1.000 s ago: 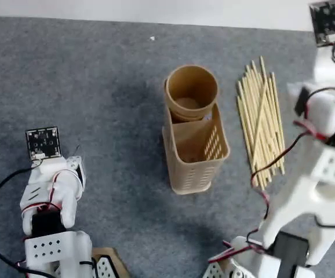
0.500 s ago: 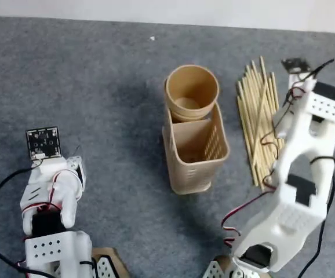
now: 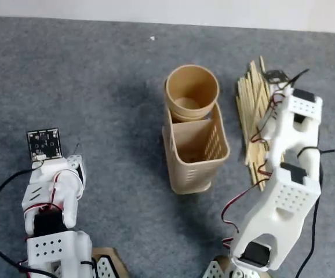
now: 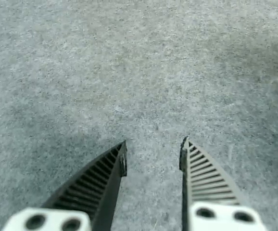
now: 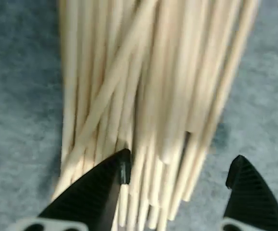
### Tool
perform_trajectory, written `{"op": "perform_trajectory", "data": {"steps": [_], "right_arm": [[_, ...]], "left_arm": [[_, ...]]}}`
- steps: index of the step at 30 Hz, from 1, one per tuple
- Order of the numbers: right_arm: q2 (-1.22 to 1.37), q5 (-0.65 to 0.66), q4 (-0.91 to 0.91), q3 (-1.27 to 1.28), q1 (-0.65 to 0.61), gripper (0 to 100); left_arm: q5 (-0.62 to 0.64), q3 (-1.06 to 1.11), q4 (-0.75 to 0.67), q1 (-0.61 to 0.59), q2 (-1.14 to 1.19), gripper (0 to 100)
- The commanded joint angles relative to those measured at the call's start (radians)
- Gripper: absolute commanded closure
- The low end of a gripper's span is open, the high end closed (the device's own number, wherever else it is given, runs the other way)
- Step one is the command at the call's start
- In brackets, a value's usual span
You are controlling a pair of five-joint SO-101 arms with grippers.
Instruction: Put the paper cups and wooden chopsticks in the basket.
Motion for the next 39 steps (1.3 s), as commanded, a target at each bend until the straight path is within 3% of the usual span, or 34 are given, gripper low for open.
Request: {"op": "perform_trajectory", "data": {"steps": [1,4,12,23,27,33,39], "right_arm": [[-0.016,0.009,-0.004,-0.033,-0.071,67.8],[-0.013,0.009,-0.01,-0.033,-0.082,68.6],[-0.015,0.008,-0.027,-0.035,-0.087,85.7],[-0.021,0.008,-0.064,-0.05,-0.079,86.1],[-0.019,0.008,0.015,-0.151,-0.079,86.2],[-0.013,0.008,0.163,-0.348,-0.084,96.1],[-0.005,0.009,0.128,-0.361,-0.104,96.0]], "left_arm": [[-0.005,-0.002,-0.018,0.018,-0.01,80],[-0.005,-0.002,-0.018,0.018,-0.01,80],[-0.005,-0.001,-0.018,0.018,-0.01,80],[-0.005,-0.001,-0.018,0.018,-0.01,80],[-0.005,-0.001,-0.018,0.019,-0.01,80],[-0.006,-0.001,-0.017,0.045,-0.01,80],[-0.006,-0.001,-0.017,0.045,-0.01,80]]}}
